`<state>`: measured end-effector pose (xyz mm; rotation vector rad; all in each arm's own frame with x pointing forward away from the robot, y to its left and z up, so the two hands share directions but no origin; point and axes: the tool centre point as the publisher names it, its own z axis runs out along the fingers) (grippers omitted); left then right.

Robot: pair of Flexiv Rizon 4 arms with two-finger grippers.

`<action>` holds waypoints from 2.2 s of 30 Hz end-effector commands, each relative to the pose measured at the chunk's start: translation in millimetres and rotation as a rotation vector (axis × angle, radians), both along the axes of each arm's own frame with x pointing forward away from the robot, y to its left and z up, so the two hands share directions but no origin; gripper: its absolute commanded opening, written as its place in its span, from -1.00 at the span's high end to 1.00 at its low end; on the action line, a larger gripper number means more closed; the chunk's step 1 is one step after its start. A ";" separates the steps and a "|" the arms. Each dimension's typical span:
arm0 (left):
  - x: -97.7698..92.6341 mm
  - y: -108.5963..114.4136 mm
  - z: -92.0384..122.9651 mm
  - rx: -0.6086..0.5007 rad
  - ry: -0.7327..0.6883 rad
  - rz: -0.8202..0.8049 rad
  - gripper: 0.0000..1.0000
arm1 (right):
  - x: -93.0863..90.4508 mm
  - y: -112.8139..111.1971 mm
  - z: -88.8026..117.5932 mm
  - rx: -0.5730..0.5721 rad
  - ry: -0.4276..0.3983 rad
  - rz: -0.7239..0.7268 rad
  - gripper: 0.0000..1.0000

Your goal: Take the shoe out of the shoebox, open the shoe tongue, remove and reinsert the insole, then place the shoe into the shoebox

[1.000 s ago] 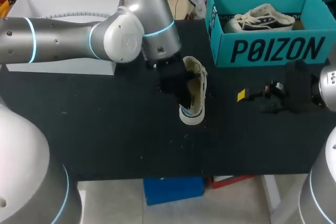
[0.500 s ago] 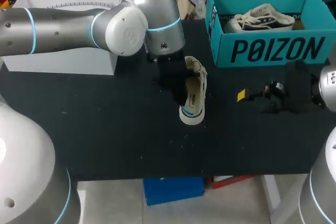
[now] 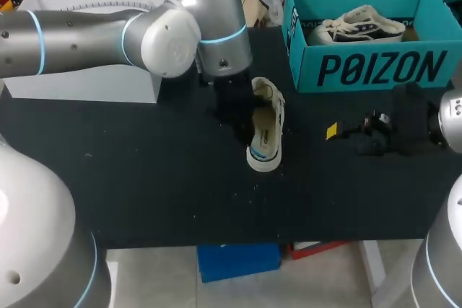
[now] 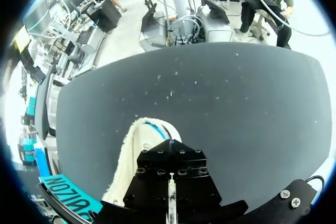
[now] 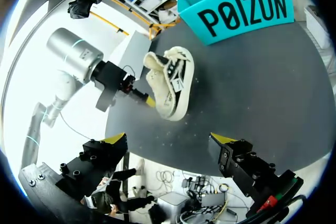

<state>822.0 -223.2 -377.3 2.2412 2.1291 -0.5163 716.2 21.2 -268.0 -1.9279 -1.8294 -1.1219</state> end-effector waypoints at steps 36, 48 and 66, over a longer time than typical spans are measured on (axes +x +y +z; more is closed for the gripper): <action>-4.1 -41.1 -45.7 0.093 -0.031 -0.080 1.00 | 0.4 0.8 0.3 -0.003 0.002 -0.001 -1.00; 21.1 -6.1 50.3 -0.146 -0.060 -0.015 1.00 | 0.4 0.8 0.3 -0.003 0.002 -0.001 -1.00; 148.3 8.5 108.6 -0.127 -0.169 0.109 1.00 | 0.4 0.8 0.3 -0.003 0.002 -0.001 -1.00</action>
